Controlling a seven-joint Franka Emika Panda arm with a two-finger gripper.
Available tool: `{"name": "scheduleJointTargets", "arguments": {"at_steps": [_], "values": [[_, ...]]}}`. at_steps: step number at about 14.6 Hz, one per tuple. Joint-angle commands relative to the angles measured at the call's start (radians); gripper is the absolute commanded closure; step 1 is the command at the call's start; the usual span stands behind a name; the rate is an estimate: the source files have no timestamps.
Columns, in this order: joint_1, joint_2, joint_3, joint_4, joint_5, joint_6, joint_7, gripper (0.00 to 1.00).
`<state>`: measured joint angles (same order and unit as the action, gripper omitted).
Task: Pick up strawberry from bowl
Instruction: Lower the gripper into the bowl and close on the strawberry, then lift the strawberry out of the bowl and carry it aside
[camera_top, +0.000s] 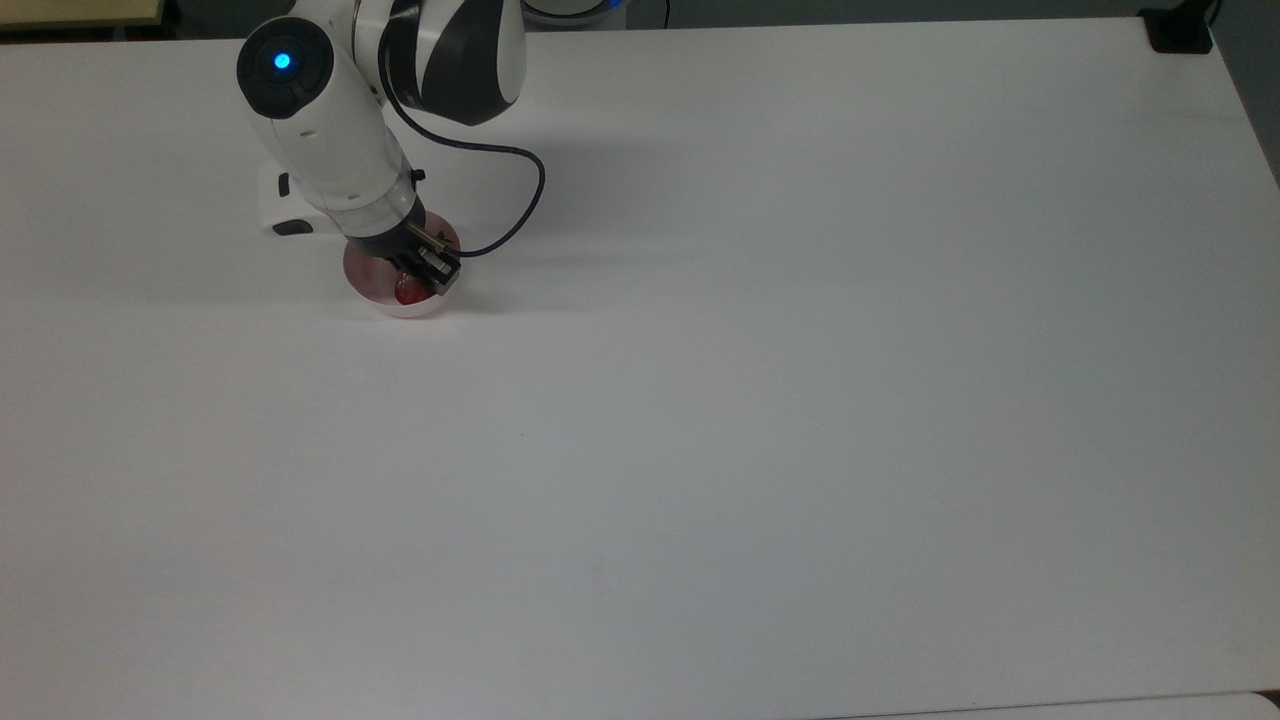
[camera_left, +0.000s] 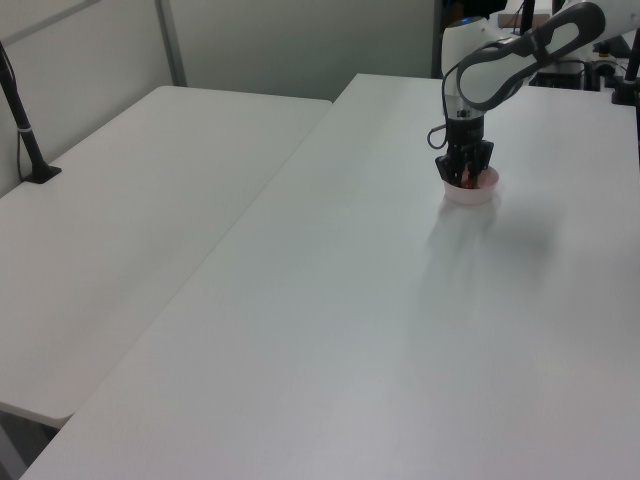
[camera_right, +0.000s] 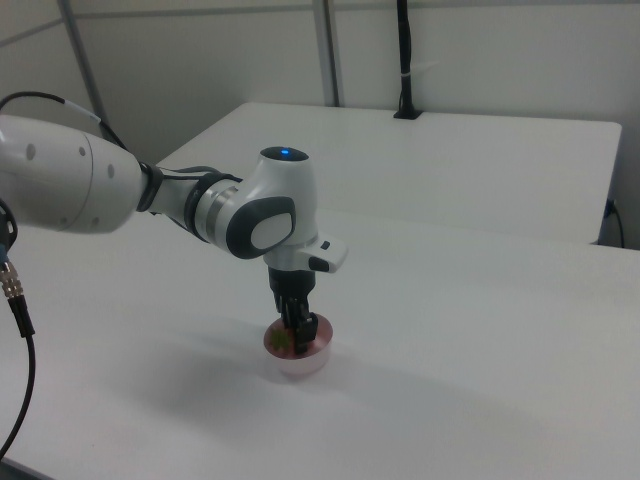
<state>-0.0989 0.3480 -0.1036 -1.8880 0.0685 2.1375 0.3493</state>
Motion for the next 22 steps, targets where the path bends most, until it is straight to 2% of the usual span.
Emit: {"name": "scheduleJointTargets", "arguments": {"at_steps": [1,5,7,8,9,10,13,18,20,22], "values": [[-0.004,-0.066,-0.004,0.004,0.007,-0.065,-0.058,0.65],[-0.031,-0.13,-0.013,0.064,0.002,-0.188,-0.198,0.65],[-0.057,-0.145,-0.016,0.069,-0.027,-0.215,-0.38,0.65],[-0.074,-0.145,-0.016,0.069,-0.077,-0.217,-0.451,0.65],[-0.099,-0.141,-0.015,0.067,-0.175,-0.212,-0.551,0.65],[-0.137,-0.132,-0.015,0.066,-0.232,-0.203,-0.637,0.65],[-0.225,-0.071,-0.015,0.061,-0.256,-0.081,-0.694,0.65],[-0.297,0.003,-0.015,0.058,-0.256,-0.008,-0.739,0.63],[-0.298,0.008,-0.015,0.058,-0.248,0.004,-0.737,0.47],[-0.3,0.006,-0.015,0.061,-0.242,0.004,-0.722,0.07]]}}
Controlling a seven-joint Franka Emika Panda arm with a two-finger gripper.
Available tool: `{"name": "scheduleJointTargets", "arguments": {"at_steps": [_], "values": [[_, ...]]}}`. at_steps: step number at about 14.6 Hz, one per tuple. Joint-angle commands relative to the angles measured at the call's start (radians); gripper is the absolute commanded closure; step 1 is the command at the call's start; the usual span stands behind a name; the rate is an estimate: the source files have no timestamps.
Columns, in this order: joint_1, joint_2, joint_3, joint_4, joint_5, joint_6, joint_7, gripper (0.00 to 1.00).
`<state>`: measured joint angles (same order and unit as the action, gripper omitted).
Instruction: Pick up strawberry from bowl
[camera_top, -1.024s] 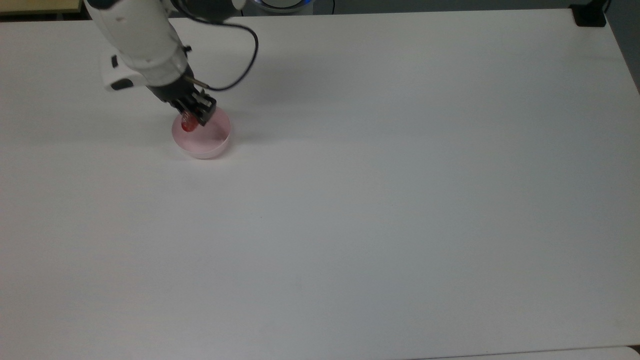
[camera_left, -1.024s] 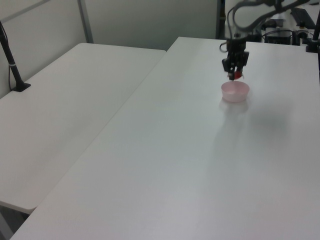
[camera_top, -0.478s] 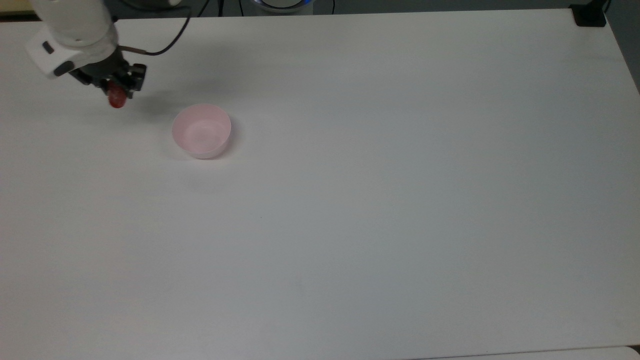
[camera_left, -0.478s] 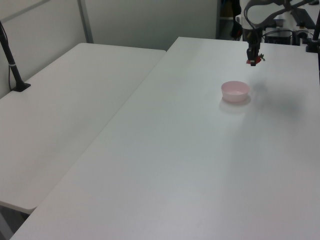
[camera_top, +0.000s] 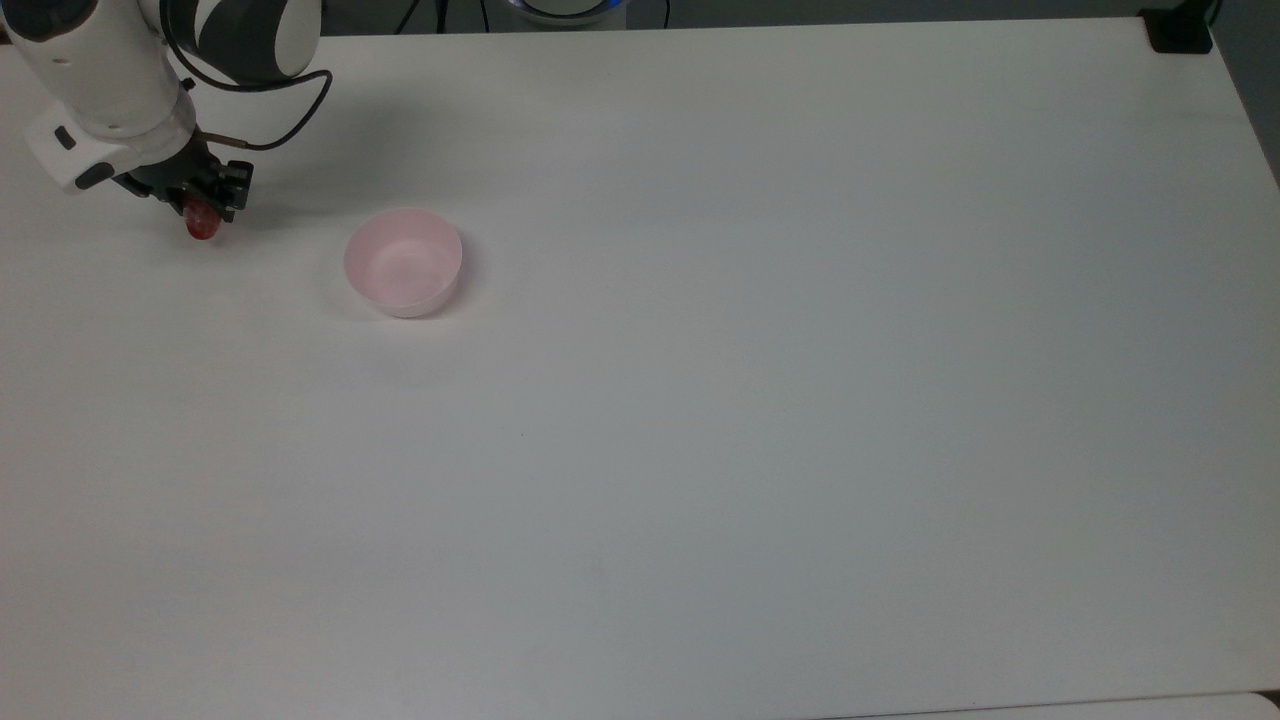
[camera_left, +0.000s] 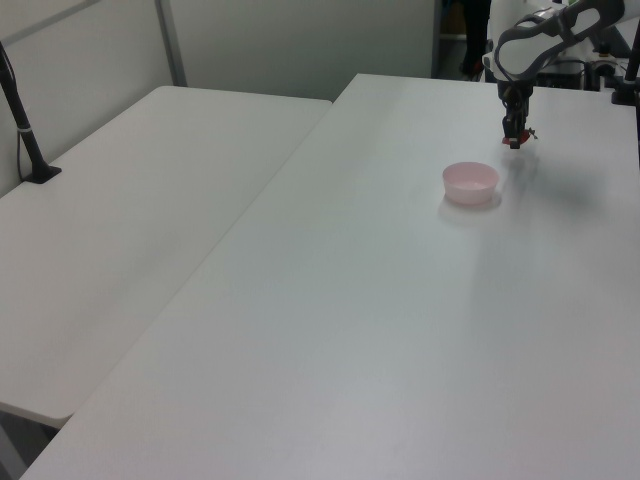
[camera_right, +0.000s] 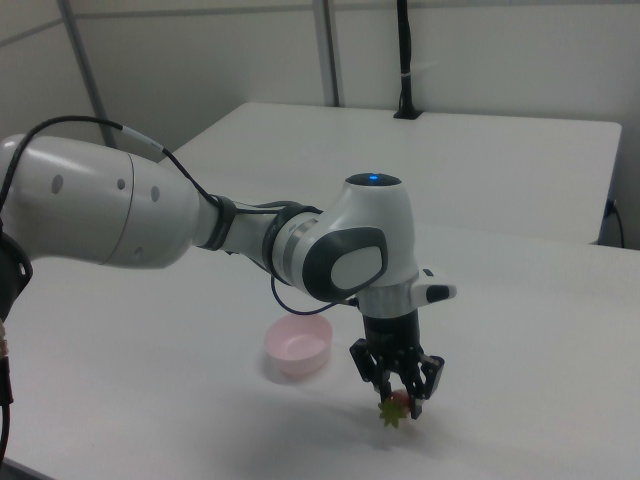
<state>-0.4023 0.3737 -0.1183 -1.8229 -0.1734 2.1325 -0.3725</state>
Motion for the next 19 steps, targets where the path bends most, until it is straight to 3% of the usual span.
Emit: {"name": "scheduleJointTargets", "arguments": {"at_steps": [1,6,11,14,19], "values": [[0.003,-0.022,0.0,-0.003,0.003,0.004,0.013,0.0],[0.022,-0.102,0.012,0.002,0.008,-0.034,0.142,0.0],[0.193,-0.243,0.014,0.094,0.047,-0.307,0.256,0.0],[0.281,-0.35,0.011,0.139,0.179,-0.414,0.377,0.0],[0.466,-0.446,-0.003,0.137,0.19,-0.494,0.569,0.0]]}}
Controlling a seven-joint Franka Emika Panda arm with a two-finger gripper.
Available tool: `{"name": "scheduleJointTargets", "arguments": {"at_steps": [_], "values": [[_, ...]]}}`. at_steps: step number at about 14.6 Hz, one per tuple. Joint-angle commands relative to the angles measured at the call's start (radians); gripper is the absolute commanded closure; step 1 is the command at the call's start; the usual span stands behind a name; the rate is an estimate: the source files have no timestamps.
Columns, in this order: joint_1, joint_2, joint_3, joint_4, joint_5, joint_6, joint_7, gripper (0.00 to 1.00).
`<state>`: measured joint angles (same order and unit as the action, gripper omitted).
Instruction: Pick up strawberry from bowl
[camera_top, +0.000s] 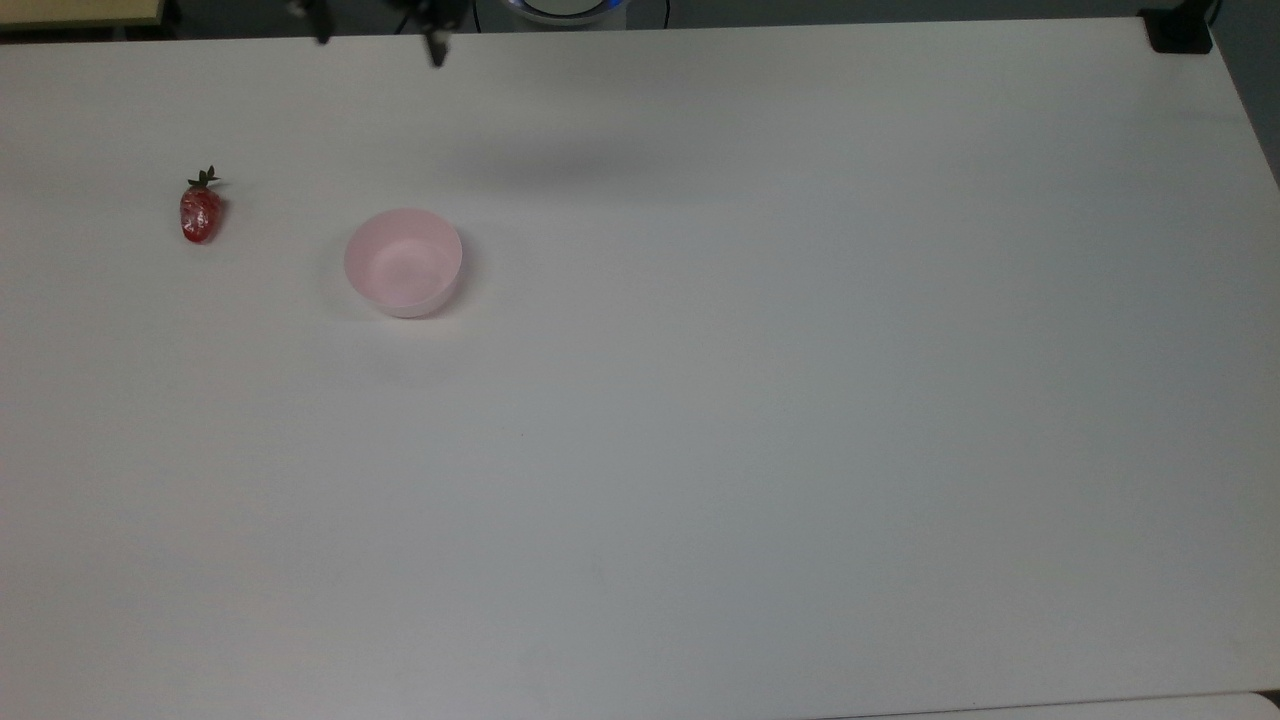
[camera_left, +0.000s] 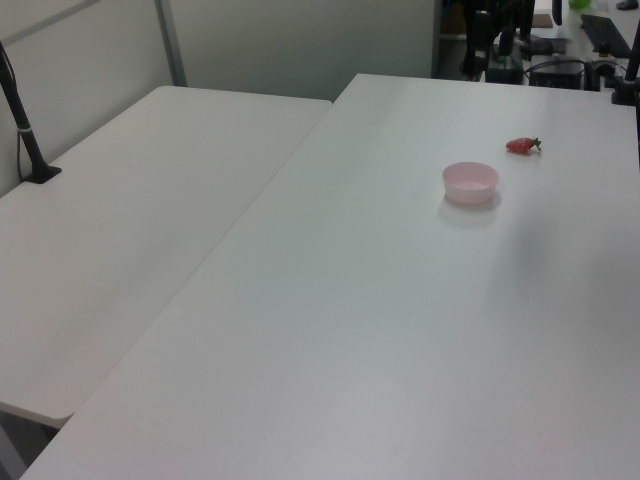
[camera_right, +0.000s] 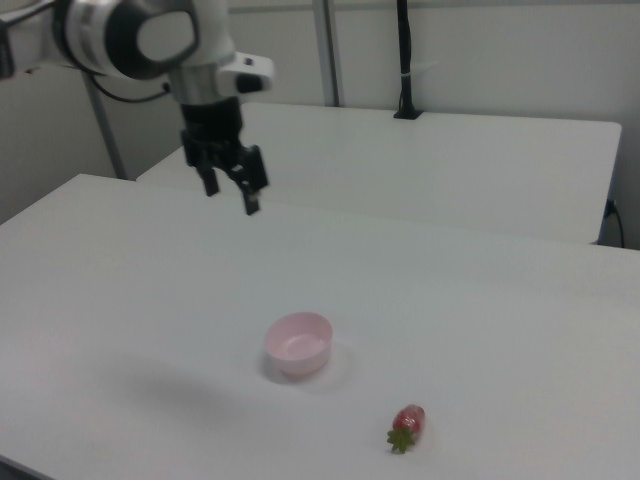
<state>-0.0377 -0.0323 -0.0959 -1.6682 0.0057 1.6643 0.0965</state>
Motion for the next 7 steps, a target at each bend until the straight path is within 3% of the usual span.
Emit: {"name": "scheduleJointTargets", "arguments": {"at_steps": [1,4,7], "values": [[0.111,-0.043,-0.024,-0.019,0.011,-0.02,0.101,0.0],[0.116,-0.041,-0.012,-0.016,0.004,0.044,-0.045,0.0],[0.124,-0.032,-0.01,-0.016,0.01,0.078,-0.072,0.0]]}}
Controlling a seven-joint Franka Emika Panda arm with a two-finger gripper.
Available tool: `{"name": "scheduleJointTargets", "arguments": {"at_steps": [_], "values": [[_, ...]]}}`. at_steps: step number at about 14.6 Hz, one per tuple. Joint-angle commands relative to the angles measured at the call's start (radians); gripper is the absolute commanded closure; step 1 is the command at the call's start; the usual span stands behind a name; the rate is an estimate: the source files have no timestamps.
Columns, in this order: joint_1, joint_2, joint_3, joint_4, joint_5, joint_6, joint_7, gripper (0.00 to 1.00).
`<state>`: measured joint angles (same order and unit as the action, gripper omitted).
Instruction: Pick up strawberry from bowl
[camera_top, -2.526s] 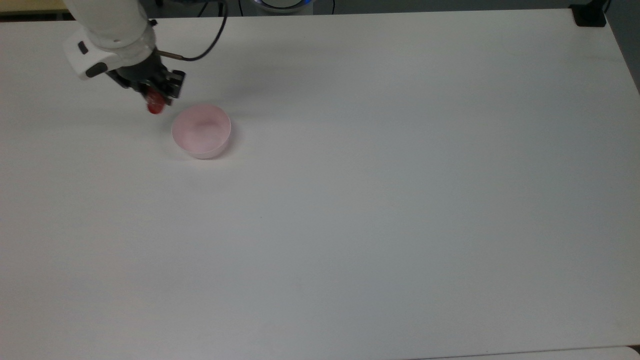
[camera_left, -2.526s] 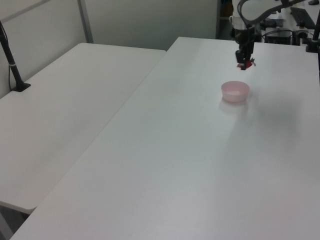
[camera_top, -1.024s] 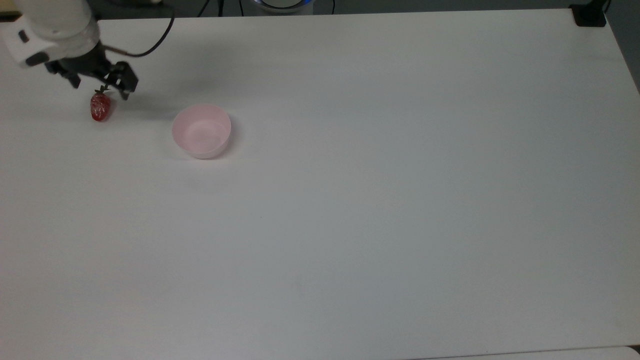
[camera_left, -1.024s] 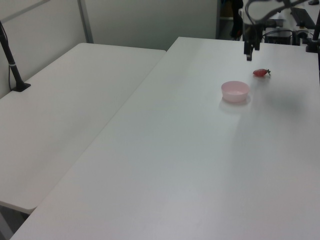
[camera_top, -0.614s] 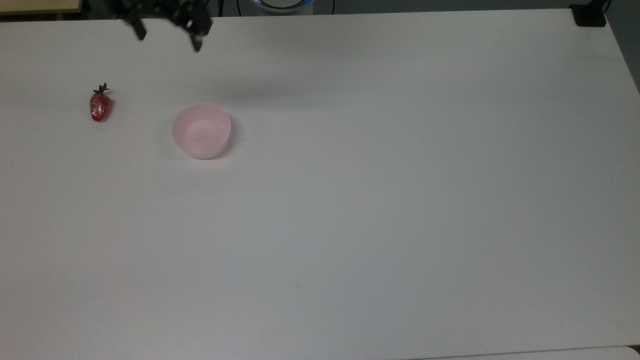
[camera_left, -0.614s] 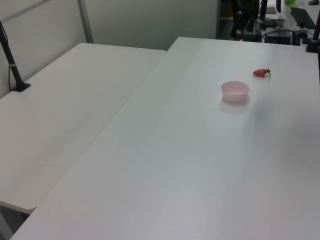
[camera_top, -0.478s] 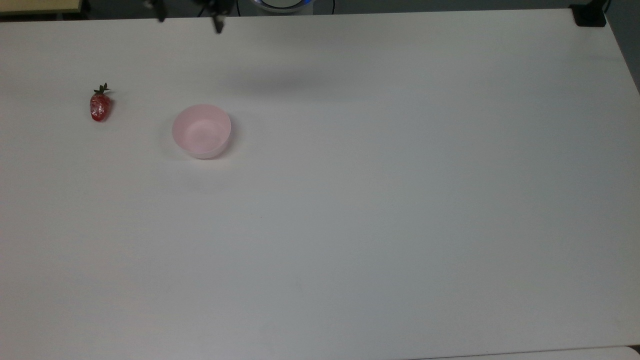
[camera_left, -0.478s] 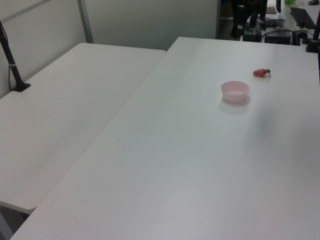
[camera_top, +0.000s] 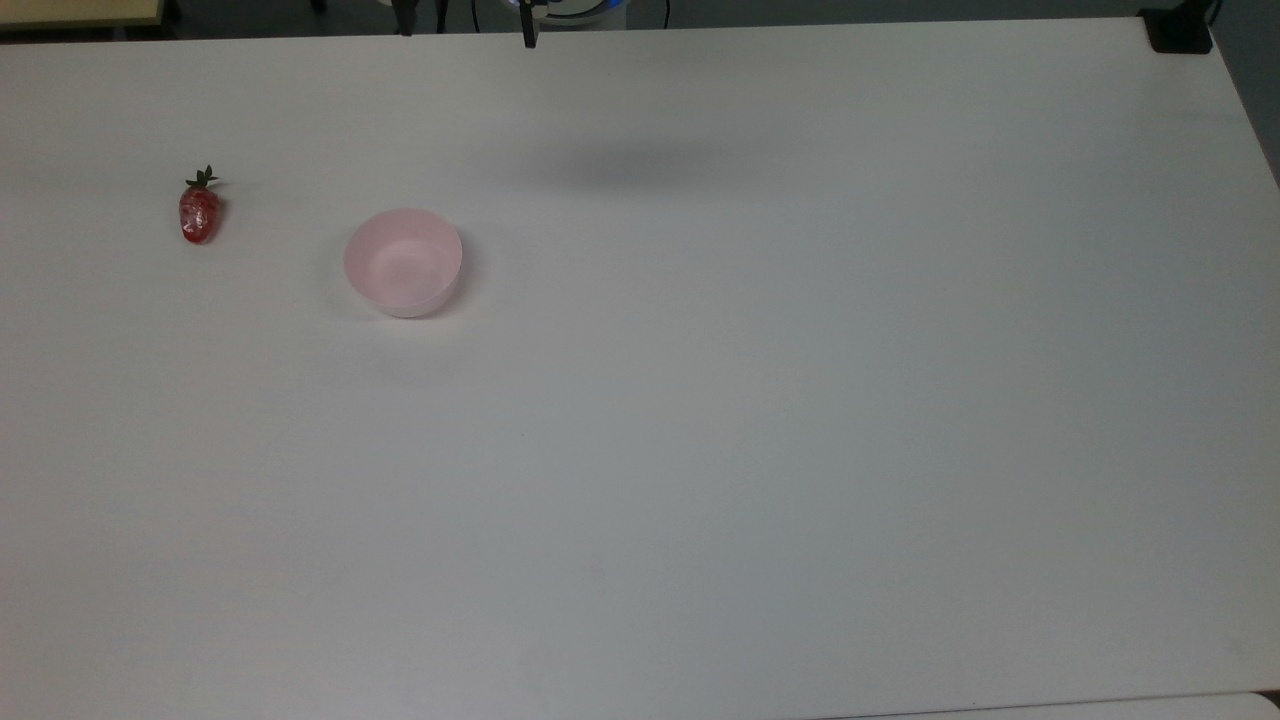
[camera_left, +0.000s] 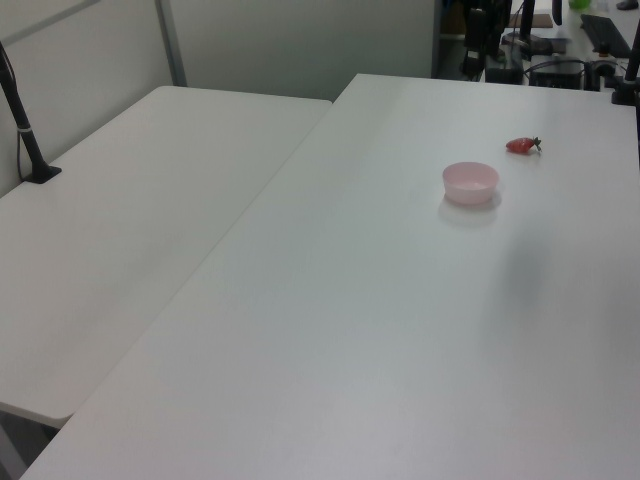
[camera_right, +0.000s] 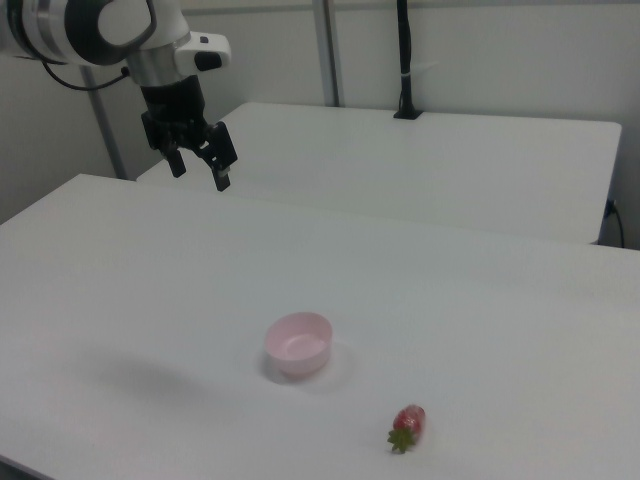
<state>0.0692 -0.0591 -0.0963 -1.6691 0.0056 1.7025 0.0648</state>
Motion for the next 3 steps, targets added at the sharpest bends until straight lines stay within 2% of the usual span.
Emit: {"name": "scheduleJointTargets", "arguments": {"at_steps": [1,3], "values": [[0.029,-0.001,-0.01,-0.015,0.005,0.049,-0.039,0.0],[0.034,-0.002,-0.01,-0.015,0.004,0.051,-0.045,0.0]]}}
